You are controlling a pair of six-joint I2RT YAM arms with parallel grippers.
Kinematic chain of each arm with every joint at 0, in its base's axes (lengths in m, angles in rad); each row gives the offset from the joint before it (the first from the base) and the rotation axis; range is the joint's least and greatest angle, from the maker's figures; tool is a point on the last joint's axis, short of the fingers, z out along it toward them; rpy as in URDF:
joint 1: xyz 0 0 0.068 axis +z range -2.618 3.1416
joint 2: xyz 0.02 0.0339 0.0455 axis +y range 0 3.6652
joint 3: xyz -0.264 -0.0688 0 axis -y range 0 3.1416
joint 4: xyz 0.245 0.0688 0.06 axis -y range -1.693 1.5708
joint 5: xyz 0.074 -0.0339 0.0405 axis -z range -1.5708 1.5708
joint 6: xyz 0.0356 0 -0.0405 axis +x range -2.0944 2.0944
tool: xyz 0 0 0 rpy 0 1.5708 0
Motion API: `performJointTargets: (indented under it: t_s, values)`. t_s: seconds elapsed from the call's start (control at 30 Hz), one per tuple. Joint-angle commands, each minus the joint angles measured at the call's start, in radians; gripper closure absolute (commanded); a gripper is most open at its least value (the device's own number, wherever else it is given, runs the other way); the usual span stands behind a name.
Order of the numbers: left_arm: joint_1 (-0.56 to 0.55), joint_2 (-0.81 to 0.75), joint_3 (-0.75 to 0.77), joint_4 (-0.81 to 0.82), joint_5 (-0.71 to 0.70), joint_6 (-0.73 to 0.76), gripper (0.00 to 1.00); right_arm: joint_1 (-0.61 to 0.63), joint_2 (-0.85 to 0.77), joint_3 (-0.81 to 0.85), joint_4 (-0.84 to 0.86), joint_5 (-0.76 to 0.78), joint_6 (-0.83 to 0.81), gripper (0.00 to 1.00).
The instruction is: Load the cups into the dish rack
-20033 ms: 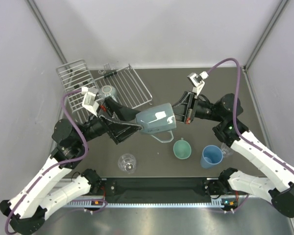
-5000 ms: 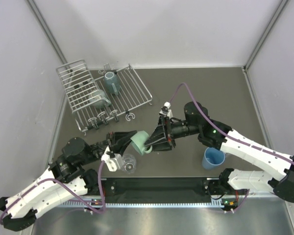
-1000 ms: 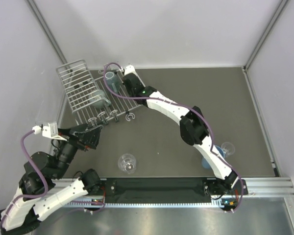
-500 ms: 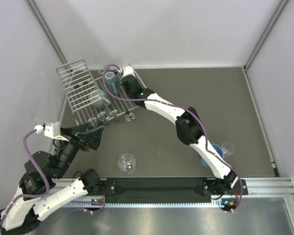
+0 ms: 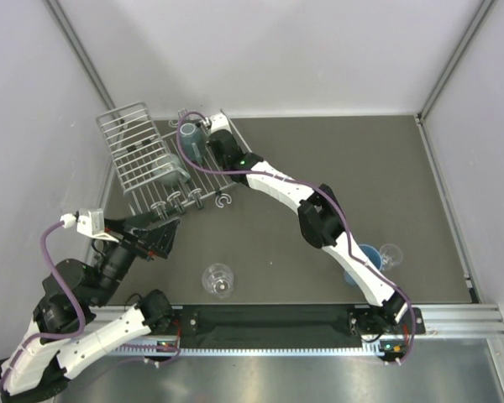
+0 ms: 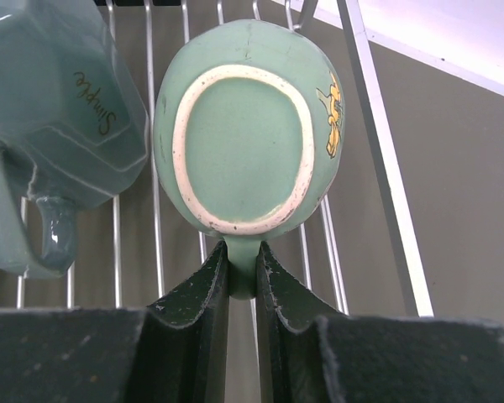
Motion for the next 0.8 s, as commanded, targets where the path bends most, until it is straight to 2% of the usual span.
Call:
performJointTargets:
  t_s: [0.0,0.2,0.3,0.6,0.77]
  values:
    - [-0.004,0.020,0.003,0.021,0.026,-0.015,0.02,-0.015,0.011,0.069,0.100,0.024,-0.001,0.97]
    - [-0.004,0.013,0.011,0.015,0.015,-0.004,0.02,-0.023,0.026,0.072,0.106,0.010,0.010,0.93]
    - [-0.004,0.011,0.012,0.018,0.010,0.004,0.02,-0.022,0.028,0.075,0.106,0.005,0.007,0.86]
    - [-0.004,0.014,0.008,0.020,0.010,0.008,0.02,-0.029,0.032,0.075,0.098,-0.013,-0.001,0.73]
    - [-0.004,0.014,0.003,0.018,0.015,0.008,0.02,-0.029,0.033,0.086,0.097,-0.009,-0.010,0.70]
